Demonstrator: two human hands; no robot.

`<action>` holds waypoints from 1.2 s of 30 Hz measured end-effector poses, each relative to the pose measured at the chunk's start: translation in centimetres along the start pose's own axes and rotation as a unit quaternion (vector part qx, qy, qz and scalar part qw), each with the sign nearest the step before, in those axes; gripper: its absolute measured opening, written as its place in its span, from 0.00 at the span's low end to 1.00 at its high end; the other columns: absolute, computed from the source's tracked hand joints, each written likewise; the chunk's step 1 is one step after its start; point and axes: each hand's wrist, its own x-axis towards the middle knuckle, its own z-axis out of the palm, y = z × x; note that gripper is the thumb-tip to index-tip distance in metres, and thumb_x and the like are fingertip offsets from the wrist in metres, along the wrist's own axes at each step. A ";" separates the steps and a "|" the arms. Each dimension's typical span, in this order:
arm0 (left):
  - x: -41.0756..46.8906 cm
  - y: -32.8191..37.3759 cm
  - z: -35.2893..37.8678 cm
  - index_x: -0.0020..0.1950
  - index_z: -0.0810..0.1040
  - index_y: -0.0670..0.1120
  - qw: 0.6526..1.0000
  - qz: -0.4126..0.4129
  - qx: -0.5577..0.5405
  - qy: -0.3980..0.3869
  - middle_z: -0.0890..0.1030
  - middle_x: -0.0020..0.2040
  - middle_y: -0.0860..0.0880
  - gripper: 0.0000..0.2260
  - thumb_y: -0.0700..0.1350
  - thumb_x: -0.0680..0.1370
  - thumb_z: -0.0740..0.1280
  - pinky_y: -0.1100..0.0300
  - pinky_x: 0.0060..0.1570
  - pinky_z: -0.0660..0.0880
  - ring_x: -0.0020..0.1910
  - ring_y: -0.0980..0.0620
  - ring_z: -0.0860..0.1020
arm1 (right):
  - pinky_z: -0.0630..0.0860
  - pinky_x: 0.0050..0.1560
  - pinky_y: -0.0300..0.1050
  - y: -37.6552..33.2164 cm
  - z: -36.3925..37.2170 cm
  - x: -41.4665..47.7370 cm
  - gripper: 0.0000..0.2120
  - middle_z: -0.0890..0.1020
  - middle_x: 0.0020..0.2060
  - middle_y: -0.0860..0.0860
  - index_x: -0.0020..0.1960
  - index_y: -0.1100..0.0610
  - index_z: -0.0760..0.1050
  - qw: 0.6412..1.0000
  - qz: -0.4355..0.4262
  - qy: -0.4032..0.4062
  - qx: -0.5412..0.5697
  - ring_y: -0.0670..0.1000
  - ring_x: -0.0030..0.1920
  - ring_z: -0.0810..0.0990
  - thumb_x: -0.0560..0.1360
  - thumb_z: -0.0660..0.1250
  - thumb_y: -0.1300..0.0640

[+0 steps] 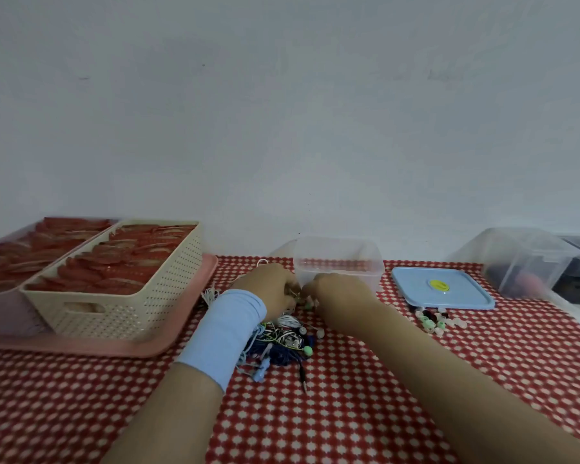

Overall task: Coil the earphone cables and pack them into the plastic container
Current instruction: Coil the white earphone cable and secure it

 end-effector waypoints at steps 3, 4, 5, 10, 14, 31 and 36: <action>0.0 -0.2 0.4 0.65 0.79 0.53 1.000 0.000 0.018 0.009 0.79 0.63 0.52 0.17 0.45 0.77 0.69 0.50 0.59 0.77 0.56 0.50 0.79 | 0.81 0.56 0.50 0.1 0.1 0.0 0.23 0.81 0.61 0.51 0.68 0.48 0.74 0.999 0.026 0.006 0.019 0.54 0.57 0.81 0.77 0.65 0.68; 0.0 -0.2 0.4 0.66 0.78 0.53 1.000 0.000 0.015 0.011 0.79 0.64 0.52 0.17 0.45 0.77 0.69 0.50 0.59 0.77 0.57 0.50 0.79 | 0.80 0.55 0.49 0.3 0.1 0.0 0.22 0.80 0.60 0.52 0.68 0.50 0.74 0.999 0.034 0.003 0.021 0.55 0.56 0.81 0.78 0.65 0.67; 0.1 -0.2 0.5 0.66 0.78 0.53 1.000 -0.001 0.013 0.014 0.79 0.64 0.52 0.16 0.45 0.77 0.69 0.50 0.60 0.77 0.57 0.50 0.79 | 0.80 0.54 0.49 0.5 0.0 -0.1 0.19 0.80 0.59 0.53 0.67 0.51 0.75 0.999 0.040 0.001 0.016 0.55 0.55 0.81 0.79 0.64 0.66; 0.3 -0.3 0.9 0.68 0.76 0.55 0.999 -0.013 0.022 0.039 0.73 0.66 0.51 0.18 0.50 0.78 0.68 0.47 0.63 0.74 0.61 0.48 0.76 | 0.80 0.52 0.47 1.0 0.1 -0.2 0.15 0.83 0.56 0.51 0.64 0.50 0.79 0.997 0.057 0.009 0.050 0.52 0.53 0.82 0.81 0.66 0.46; 0.0 -0.6 0.8 0.65 0.77 0.56 0.999 -0.018 0.014 0.042 0.71 0.65 0.50 0.17 0.50 0.76 0.71 0.49 0.63 0.72 0.60 0.48 0.74 | 0.82 0.50 0.50 0.4 -0.1 0.4 0.11 0.83 0.51 0.54 0.57 0.56 0.81 0.998 0.053 0.024 0.037 0.54 0.48 0.82 0.80 0.65 0.51; -0.9 -0.2 -0.9 0.56 0.81 0.54 0.989 0.036 -0.144 0.008 0.82 0.54 0.56 0.12 0.42 0.78 0.64 0.57 0.57 0.75 0.53 0.55 0.79 | 0.83 0.38 0.48 1.8 -3.6 -1.9 0.11 0.86 0.48 0.59 0.55 0.65 0.76 0.827 0.049 -0.011 0.559 0.56 0.41 0.87 0.84 0.63 0.56; -1.1 0.8 -1.0 0.50 0.80 0.51 0.976 0.035 -0.215 -0.006 0.83 0.50 0.50 0.06 0.49 0.79 0.64 0.50 0.54 0.75 0.49 0.50 0.80 | 0.85 0.43 0.51 2.3 -3.6 -2.3 0.14 0.86 0.46 0.60 0.57 0.66 0.75 0.772 0.069 -0.013 0.632 0.58 0.43 0.86 0.85 0.61 0.55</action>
